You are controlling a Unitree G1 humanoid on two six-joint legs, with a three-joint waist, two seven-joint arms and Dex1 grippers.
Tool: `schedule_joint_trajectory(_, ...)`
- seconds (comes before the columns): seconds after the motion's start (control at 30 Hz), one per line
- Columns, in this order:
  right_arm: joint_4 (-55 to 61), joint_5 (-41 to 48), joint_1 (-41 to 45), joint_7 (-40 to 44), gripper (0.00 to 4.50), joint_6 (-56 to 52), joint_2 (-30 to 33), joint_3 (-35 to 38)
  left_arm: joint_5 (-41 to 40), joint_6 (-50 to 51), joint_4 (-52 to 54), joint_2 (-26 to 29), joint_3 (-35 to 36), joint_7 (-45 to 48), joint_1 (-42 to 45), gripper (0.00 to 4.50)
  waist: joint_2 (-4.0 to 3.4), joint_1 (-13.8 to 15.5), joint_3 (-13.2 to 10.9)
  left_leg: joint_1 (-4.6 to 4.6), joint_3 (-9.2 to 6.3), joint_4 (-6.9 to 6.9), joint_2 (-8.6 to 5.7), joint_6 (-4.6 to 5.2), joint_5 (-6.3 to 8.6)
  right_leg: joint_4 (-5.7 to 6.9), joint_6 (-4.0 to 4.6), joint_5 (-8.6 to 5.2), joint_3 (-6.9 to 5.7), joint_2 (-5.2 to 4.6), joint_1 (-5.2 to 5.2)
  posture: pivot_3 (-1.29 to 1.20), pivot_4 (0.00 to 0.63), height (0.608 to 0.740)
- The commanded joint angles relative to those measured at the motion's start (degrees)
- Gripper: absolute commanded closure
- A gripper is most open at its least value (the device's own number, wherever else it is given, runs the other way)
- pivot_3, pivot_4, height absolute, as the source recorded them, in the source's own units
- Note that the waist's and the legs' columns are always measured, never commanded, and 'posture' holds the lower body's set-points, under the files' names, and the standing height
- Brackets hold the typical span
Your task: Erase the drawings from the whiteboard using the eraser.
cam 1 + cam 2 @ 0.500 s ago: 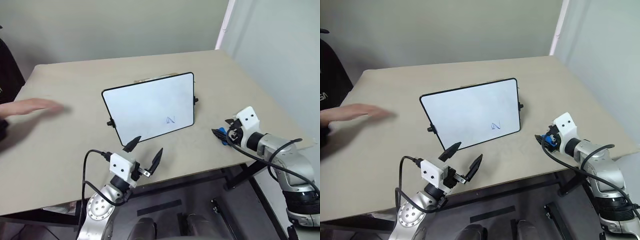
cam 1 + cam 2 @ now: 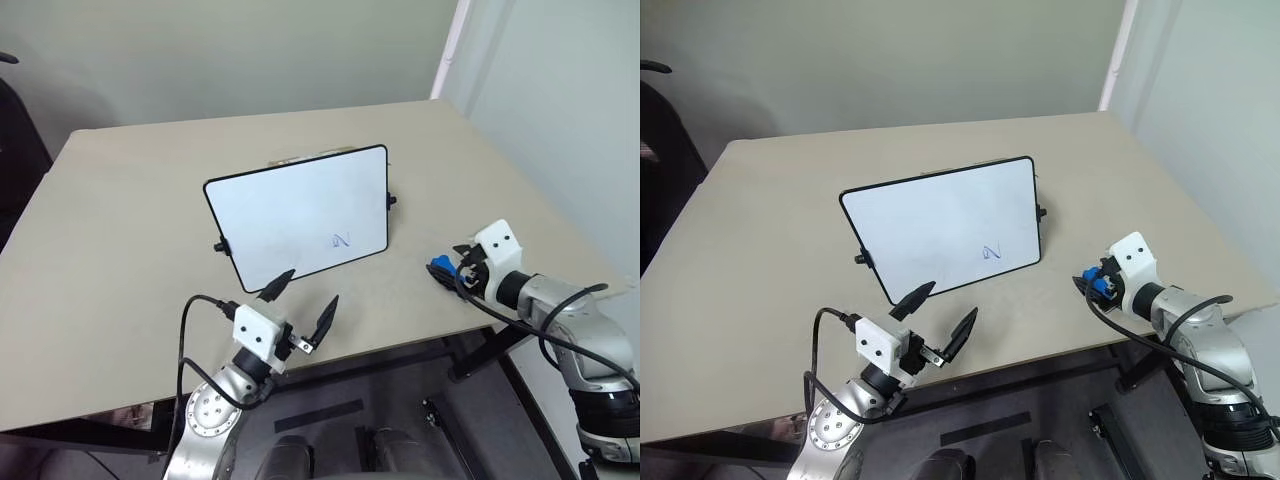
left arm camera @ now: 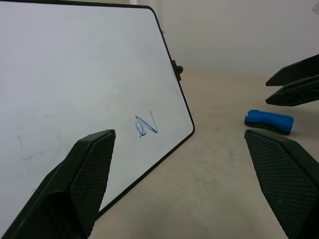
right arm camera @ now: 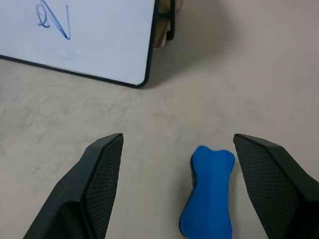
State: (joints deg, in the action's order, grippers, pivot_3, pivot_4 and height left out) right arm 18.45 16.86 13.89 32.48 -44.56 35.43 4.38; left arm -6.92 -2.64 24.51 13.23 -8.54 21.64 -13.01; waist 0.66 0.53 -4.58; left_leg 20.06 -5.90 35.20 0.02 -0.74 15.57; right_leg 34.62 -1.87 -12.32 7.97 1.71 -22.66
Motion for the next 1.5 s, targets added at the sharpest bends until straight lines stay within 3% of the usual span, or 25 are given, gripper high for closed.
schedule_joint_trajectory(0.03,2.03,1.68,0.17,-0.34,0.75,-2.53,1.4,3.44,1.46,-1.46,-1.57,-1.26,-1.19,-1.25,0.25,0.0,0.02,-0.01,-0.01,0.01,0.0,0.0,0.0,0.0,0.0,0.0,0.0,0.0,0.01,0.0,0.0,0.0,0.15,0.73)
schedule_joint_trajectory(0.53,-9.51,2.37,9.51,4.28,0.75,-7.25,4.04,-1.12,-1.24,-1.6,1.71,-0.68,5.84,-3.01,-3.95,0.0,0.03,-0.25,-0.02,-0.02,0.01,-0.02,0.01,-0.01,0.01,0.01,0.0,0.0,0.01,0.01,-0.05,0.0,0.15,0.73)
schedule_joint_trajectory(0.83,-14.61,1.78,14.61,5.81,0.75,-8.82,3.18,-4.48,-1.19,-1.8,3.42,-1.2,4.42,-2.63,-6.01,0.0,-0.05,-0.11,0.02,-0.02,0.0,-0.03,0.02,-0.01,0.01,0.02,0.0,0.0,0.0,0.01,-0.06,0.0,0.15,0.73)
schedule_joint_trajectory(1.5,-18.36,0.48,17.27,6.01,0.75,-7.41,1.55,-7.35,-1.9,-1.58,4.79,-1.27,5.41,-3.6,-6.99,0.0,-0.09,-0.05,0.05,-0.02,0.0,-0.02,0.04,-0.02,0.01,0.04,0.07,0.03,-0.01,0.01,-0.08,0.0,0.15,0.73)
